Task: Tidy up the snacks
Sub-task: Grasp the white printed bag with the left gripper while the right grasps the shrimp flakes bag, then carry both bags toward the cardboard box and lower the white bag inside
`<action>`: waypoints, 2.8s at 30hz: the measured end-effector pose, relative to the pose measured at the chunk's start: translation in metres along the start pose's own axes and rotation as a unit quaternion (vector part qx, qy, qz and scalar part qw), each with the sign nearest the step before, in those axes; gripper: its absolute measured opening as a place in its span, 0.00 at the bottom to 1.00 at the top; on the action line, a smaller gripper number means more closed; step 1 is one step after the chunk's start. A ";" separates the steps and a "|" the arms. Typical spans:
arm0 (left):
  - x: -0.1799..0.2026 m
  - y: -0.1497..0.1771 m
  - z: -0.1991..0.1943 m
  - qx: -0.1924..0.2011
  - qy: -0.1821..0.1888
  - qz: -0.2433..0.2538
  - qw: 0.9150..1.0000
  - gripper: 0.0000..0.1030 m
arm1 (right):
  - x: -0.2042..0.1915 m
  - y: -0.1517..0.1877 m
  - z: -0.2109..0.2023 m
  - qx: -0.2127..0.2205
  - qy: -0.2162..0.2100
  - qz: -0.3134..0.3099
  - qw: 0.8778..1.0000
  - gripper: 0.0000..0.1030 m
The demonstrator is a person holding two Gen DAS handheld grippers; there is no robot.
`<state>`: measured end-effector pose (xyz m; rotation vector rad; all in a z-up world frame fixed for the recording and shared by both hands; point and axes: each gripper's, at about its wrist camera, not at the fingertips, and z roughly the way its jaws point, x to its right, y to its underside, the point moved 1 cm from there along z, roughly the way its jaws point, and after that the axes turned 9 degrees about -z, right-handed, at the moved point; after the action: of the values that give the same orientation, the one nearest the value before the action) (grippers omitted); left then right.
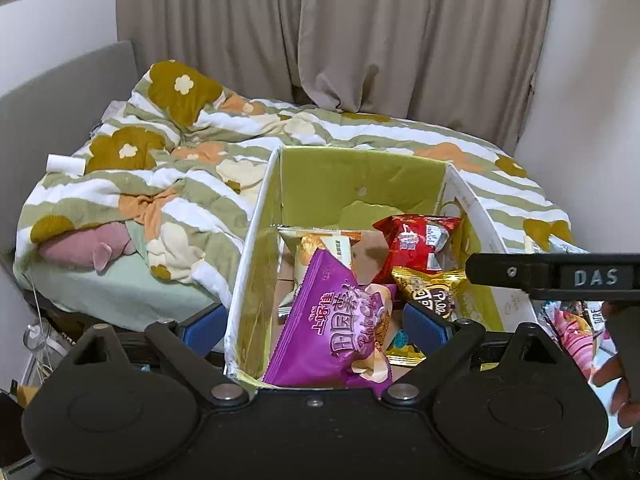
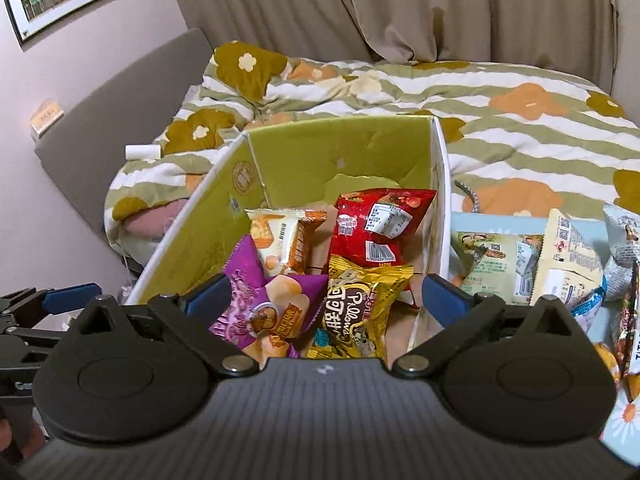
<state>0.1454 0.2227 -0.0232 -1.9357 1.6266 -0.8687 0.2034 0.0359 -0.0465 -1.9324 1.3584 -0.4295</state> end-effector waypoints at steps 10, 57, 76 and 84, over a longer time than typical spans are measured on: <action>0.022 0.001 -0.022 0.008 0.059 0.039 0.997 0.94 | 0.003 0.009 -0.062 0.034 0.033 0.016 0.999 1.00; 0.413 0.025 0.205 -0.111 0.131 0.171 0.970 0.94 | 0.432 0.072 -0.077 -0.009 0.115 0.204 0.972 1.00; 0.421 0.039 0.253 -0.142 0.118 0.170 0.968 0.66 | 0.450 0.083 -0.003 -0.065 0.055 0.207 0.975 1.00; 0.402 0.028 0.240 -0.121 0.098 0.132 0.979 0.65 | 0.447 0.078 0.007 -0.075 0.047 0.189 0.978 1.00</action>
<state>0.3395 -0.1880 -0.1405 -1.7715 2.1356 -0.8034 0.3294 -0.3836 -0.1665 -1.7309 1.8185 -0.2398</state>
